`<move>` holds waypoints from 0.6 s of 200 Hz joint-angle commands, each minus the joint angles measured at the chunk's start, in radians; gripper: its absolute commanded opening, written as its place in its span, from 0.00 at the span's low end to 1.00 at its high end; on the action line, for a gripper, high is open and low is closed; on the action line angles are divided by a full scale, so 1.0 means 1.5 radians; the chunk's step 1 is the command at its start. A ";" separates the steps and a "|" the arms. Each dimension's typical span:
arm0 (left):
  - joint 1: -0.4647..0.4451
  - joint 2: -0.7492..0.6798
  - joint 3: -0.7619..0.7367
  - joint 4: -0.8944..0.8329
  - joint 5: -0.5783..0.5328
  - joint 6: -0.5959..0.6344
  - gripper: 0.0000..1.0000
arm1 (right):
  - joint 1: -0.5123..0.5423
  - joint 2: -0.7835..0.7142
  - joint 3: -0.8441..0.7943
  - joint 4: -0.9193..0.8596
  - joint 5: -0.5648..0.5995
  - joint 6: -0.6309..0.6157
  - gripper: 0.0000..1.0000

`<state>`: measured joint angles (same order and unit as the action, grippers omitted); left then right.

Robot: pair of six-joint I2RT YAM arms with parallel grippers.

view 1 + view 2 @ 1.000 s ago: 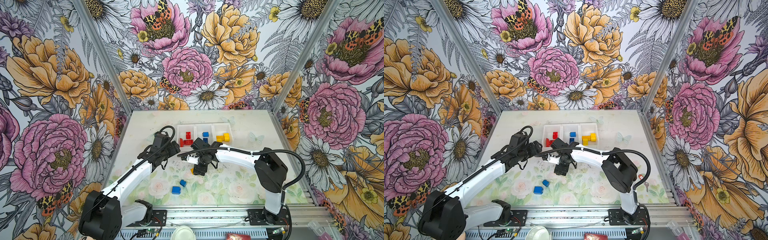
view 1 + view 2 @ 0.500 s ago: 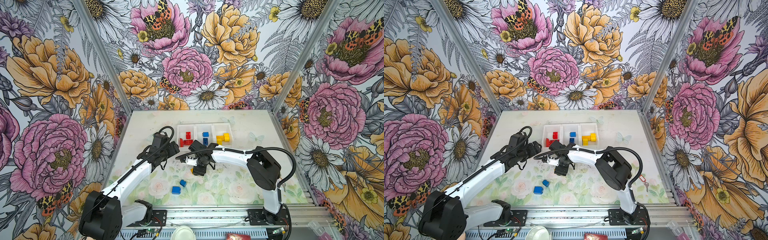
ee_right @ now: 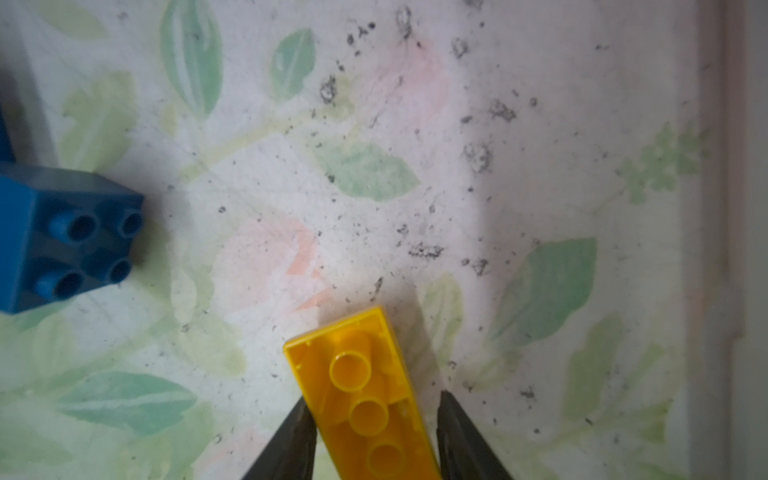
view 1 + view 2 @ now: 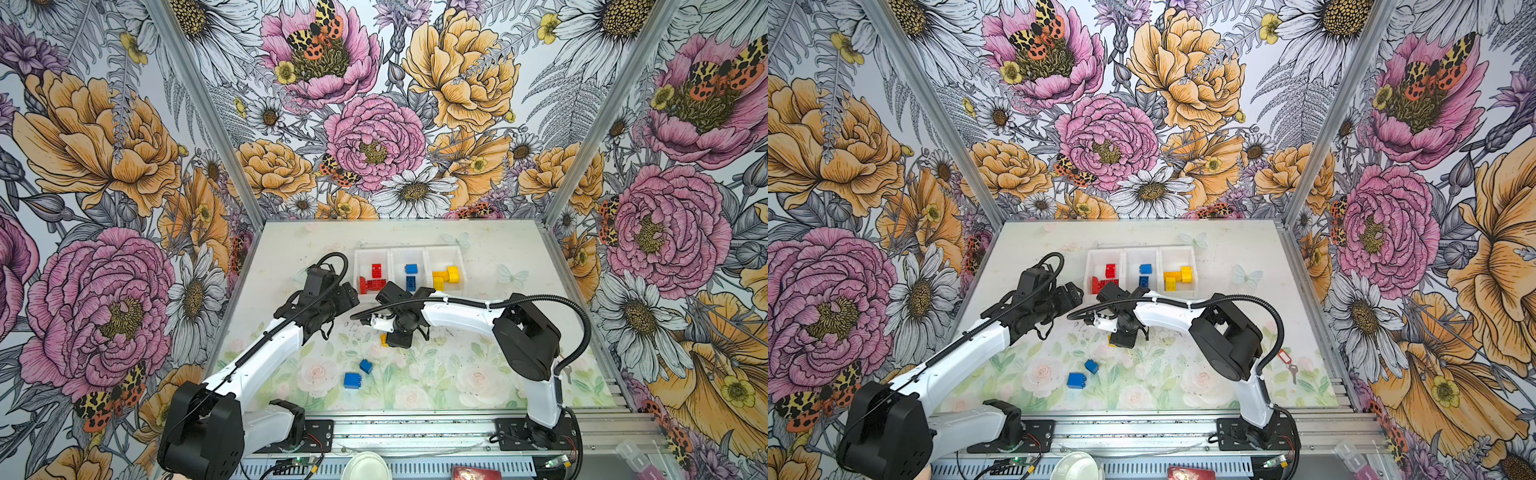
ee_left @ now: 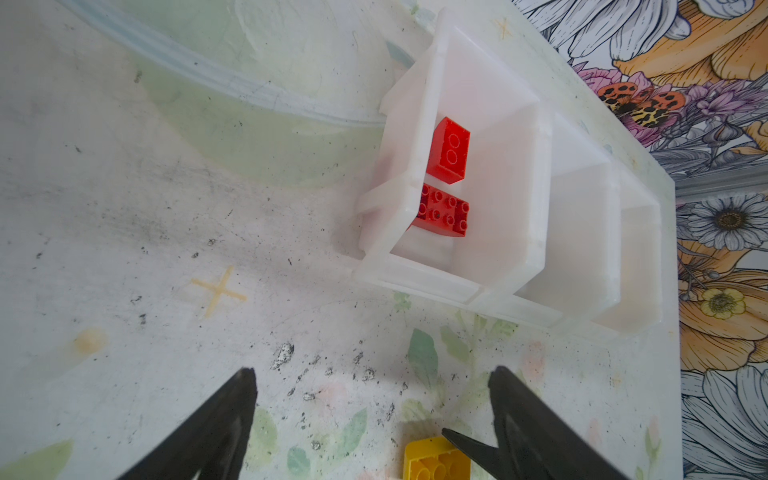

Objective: Sort the legos into containers by color
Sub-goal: 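Carry the yellow 2x4 brick with the right gripper into the yellow compartment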

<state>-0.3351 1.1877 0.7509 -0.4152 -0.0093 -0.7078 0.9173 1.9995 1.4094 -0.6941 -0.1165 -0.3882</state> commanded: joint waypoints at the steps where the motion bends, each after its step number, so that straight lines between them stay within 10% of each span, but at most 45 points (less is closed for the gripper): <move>1: 0.009 -0.014 -0.009 0.003 0.008 0.005 0.89 | 0.007 0.005 -0.002 0.010 0.018 0.010 0.44; 120: 0.005 -0.016 -0.005 0.002 0.010 0.004 0.89 | -0.011 -0.086 -0.050 0.032 0.020 0.102 0.25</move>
<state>-0.3351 1.1843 0.7509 -0.4152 -0.0090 -0.7078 0.9154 1.9594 1.3594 -0.6746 -0.0895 -0.3042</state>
